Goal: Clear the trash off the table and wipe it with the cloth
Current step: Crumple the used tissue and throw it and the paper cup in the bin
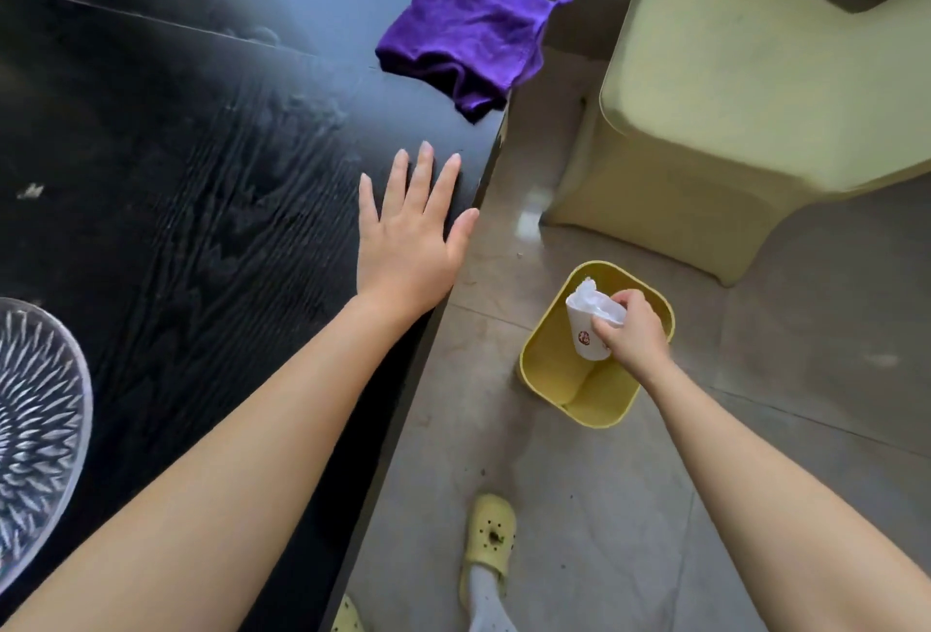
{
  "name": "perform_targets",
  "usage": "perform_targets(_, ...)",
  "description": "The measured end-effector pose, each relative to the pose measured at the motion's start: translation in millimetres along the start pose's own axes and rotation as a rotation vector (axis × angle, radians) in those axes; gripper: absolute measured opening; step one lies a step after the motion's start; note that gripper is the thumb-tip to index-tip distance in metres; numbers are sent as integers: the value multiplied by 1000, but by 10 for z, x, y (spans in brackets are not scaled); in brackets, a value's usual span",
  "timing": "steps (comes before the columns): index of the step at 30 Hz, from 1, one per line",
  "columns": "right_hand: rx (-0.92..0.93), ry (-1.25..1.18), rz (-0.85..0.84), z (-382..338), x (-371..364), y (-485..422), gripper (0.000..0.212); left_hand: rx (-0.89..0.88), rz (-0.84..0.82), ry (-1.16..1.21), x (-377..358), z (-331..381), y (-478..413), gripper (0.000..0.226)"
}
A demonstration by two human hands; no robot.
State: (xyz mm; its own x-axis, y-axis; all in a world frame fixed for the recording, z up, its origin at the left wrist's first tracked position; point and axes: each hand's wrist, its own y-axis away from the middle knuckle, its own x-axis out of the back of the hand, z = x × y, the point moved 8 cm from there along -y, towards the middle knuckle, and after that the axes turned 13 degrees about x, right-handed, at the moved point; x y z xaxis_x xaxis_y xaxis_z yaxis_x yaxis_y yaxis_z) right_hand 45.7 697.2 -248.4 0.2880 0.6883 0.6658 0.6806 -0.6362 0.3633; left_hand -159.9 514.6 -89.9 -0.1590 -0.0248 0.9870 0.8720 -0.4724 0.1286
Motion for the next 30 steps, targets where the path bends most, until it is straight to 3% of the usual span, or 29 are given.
perform_targets(4,-109,77,5,447,-354,-111,36,13,27,5,1,-9,-21,71)
perform_targets(15,-270,249,-132,1007,-1056,-290,50,18,73,8,-6,-19,-23,64)
perform_targets(24,-186,286,-280,750,-1100,-305,63,24,60,17,-16,-15,-20,63)
perform_targets(30,-52,310,-534,49,-718,-307,67,25,14,1,-5,-2,-5,62)
